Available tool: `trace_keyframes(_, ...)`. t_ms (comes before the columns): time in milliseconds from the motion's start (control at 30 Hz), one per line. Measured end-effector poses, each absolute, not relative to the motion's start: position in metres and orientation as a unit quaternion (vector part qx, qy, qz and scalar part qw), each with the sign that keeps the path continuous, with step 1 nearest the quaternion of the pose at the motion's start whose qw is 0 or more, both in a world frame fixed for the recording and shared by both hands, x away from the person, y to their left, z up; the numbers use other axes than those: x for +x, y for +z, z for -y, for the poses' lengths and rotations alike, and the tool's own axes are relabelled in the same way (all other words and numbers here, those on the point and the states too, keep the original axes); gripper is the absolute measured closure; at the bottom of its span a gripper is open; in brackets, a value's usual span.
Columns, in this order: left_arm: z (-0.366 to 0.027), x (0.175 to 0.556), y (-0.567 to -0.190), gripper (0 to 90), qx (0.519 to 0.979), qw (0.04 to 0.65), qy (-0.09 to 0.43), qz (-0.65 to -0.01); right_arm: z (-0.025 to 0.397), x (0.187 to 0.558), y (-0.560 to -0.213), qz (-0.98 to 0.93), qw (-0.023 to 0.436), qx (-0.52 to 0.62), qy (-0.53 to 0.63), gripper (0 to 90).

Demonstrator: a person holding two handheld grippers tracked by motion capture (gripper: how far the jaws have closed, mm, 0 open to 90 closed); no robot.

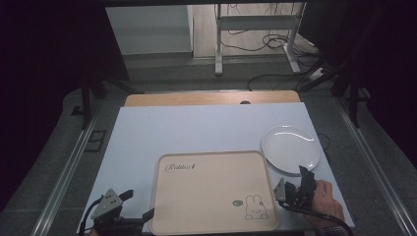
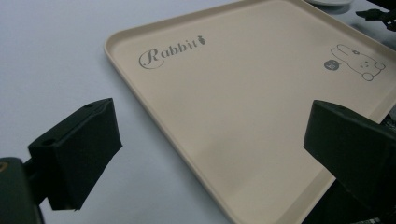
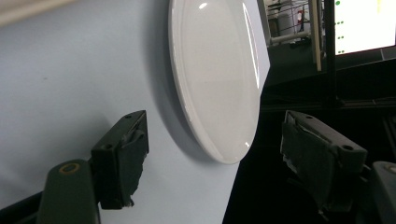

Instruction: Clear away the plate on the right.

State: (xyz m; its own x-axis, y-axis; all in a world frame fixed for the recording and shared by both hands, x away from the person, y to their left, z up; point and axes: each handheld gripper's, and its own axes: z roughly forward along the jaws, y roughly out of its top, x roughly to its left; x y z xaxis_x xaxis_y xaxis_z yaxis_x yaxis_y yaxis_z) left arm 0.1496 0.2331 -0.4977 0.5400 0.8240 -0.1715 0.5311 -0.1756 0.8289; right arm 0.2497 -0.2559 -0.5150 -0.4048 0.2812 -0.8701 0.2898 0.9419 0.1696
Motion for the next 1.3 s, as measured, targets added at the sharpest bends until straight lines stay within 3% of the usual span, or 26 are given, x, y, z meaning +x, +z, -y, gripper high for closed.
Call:
trace_keyframes(233, -0.233, 0.15, -0.498, 3.7, 0.75, 0.456, 0.161, -0.452, 0.256, 0.257, -0.518, -0.834, 0.527, 0.161, -0.012, 26.1)
trace_keyframes(300, -0.233, 0.15, -0.498, 3.7, 0.75, 0.456, 0.161, -0.452, 0.256, 0.26, -0.518, -0.846, 0.51, 0.158, -0.006, 26.5)
trace_keyframes(333, -0.233, 0.15, -0.498, 3.7, 0.75, 0.456, 0.161, -0.452, 0.255, 0.26, -0.52, -0.834, 0.528, 0.157, -0.014, 27.3)
trace_keyframes(567, -0.233, 0.15, -0.498, 3.7, 0.75, 0.456, 0.161, -0.451, 0.254, 0.265, -0.524, -0.835, 0.53, 0.146, -0.022, 32.7)
trace_keyframes(1300, -0.233, 0.15, -0.498, 3.7, 0.75, 0.457, 0.16, -0.451, 0.246, 0.288, -0.543, -0.852, 0.511, 0.085, -0.071, 58.8)
